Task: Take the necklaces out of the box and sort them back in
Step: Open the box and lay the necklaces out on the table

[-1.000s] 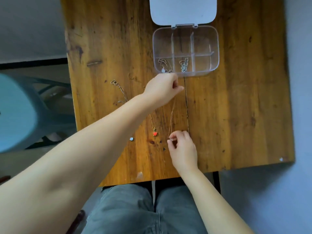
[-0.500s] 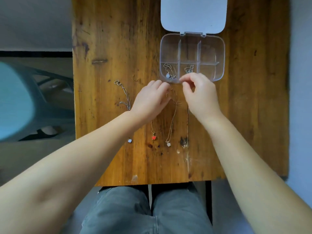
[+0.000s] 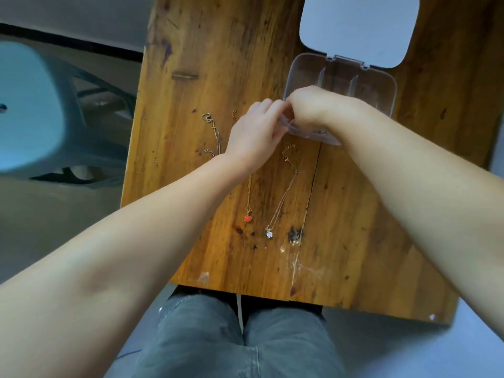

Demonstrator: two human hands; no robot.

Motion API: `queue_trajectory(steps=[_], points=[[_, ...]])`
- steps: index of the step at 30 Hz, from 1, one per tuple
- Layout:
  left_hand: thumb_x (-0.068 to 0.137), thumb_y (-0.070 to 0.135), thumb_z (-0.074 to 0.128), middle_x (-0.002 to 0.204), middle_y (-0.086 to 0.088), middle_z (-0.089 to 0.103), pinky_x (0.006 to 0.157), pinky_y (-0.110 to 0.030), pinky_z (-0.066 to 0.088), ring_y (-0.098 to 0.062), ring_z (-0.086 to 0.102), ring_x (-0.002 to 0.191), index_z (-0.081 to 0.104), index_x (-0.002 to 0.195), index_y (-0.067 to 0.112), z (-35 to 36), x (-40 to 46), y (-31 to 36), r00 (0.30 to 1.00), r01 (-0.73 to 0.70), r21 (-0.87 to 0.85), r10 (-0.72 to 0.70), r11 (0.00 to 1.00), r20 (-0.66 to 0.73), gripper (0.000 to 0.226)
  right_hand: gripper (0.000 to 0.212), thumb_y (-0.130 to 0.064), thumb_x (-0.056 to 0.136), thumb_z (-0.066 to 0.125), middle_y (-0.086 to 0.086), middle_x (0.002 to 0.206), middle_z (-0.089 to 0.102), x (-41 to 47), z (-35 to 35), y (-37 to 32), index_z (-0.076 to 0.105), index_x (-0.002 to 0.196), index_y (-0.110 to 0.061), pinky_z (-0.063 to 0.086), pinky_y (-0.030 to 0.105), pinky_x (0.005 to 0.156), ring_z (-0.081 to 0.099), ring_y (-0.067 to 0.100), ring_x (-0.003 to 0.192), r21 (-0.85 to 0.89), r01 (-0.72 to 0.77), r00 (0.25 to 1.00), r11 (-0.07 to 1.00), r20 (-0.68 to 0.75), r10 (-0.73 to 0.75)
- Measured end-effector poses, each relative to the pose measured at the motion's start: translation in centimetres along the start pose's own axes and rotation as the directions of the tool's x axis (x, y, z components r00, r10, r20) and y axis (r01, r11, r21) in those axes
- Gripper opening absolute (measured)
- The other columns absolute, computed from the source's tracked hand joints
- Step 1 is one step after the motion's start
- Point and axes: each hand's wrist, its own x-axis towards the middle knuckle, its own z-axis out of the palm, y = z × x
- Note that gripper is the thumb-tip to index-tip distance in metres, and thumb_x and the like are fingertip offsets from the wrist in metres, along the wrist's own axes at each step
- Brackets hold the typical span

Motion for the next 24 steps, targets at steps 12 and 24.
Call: queue_trajectory(steps=[12,24], points=[[0.092,0.017,0.053,0.117,-0.007,0.059,0.072,-0.026,0.039,-0.023,0.051,0.107,0.049,0.122,0.016,-0.3,0.1,0.5,0.998,0.045,0.002,-0.045,0.999,0.047,0.030,0.014,-0.005,0.086,0.059,0.010,0.082,0.056,0.4,0.4,0.7,0.061,0.099,-0.004,0.043,0.035,0.065,0.056,0.025,0.073,-0.052,0.020,1.000,0.998,0.010,-0.019],[0.086,0.018,0.058,0.131,-0.014,0.044,0.089,-0.028,0.044,-0.023,0.043,0.120,0.041,0.132,0.012,-1.1,0.3,2.0,0.999,0.052,-0.133,-0.053,0.990,-0.004,0.050,0.011,-0.025,0.092,0.059,-0.007,0.090,0.064,-4.1,0.3,3.8,0.065,0.101,-0.024,0.043,0.015,0.057,0.059,0.002,0.072,0.439,0.218,0.969,0.871,-0.203,-0.141]])
